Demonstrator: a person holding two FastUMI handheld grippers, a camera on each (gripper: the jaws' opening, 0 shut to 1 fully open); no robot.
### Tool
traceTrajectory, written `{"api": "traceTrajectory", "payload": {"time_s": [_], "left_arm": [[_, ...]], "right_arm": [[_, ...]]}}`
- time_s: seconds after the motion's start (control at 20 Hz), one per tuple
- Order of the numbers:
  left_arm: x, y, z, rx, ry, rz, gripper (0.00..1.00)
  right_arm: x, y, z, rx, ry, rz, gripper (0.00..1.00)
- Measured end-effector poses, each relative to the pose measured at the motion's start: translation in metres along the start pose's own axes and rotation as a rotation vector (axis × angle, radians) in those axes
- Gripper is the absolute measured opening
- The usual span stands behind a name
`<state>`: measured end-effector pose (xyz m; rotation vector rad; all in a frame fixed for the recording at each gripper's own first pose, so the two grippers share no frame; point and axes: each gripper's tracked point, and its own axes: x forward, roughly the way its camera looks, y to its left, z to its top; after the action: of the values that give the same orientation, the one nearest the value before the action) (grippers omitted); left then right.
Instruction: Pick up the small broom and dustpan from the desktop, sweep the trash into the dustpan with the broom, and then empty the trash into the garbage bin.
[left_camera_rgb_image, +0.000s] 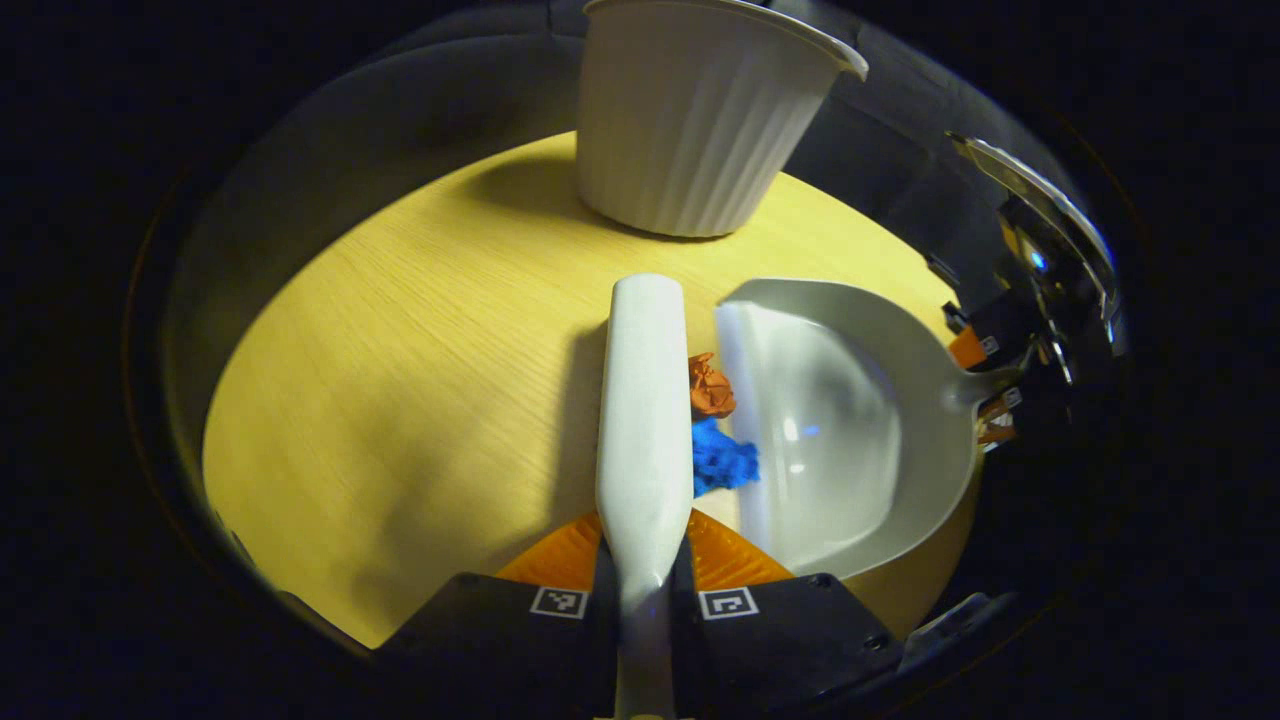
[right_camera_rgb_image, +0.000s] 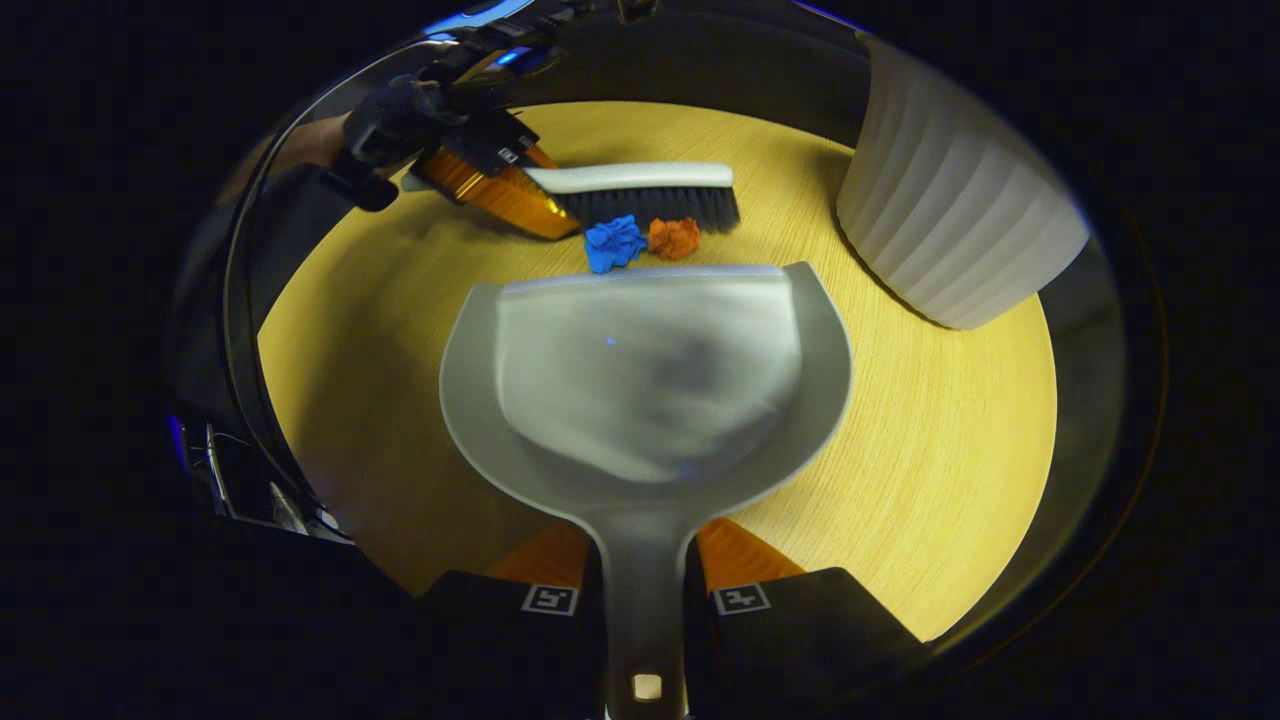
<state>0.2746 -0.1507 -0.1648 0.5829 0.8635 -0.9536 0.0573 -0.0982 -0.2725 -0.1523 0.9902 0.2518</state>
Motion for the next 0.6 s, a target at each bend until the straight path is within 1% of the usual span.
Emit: {"api": "traceTrajectory", "payload": {"time_s": [0.1, 0.15, 0.3, 0.35, 0.4, 0.6], "left_arm": [[0.002, -0.032, -0.007, -0.047, 0.005, -0.058, 0.26], [0.002, -0.042, -0.010, -0.061, 0.007, -0.072, 0.26], [-0.001, -0.064, -0.013, -0.087, 0.007, -0.082, 0.26], [-0.003, -0.070, -0.013, -0.104, 0.000, -0.080, 0.28], [-0.005, -0.073, -0.011, -0.121, -0.013, -0.064, 0.26], [-0.020, -0.064, -0.013, -0.199, -0.067, 0.050, 0.26]], "right_arm": [[0.001, 0.000, 0.000, 0.005, -0.004, 0.000, 0.34], [0.001, 0.002, 0.000, 0.006, -0.006, 0.000, 0.34], [0.000, 0.004, 0.000, 0.004, -0.012, 0.003, 0.34], [0.004, 0.001, 0.004, 0.005, -0.015, 0.004, 0.38], [0.011, 0.002, 0.008, 0.009, -0.016, 0.005, 0.34], [0.017, -0.005, 0.004, 0.027, -0.024, -0.002, 0.34]]}}
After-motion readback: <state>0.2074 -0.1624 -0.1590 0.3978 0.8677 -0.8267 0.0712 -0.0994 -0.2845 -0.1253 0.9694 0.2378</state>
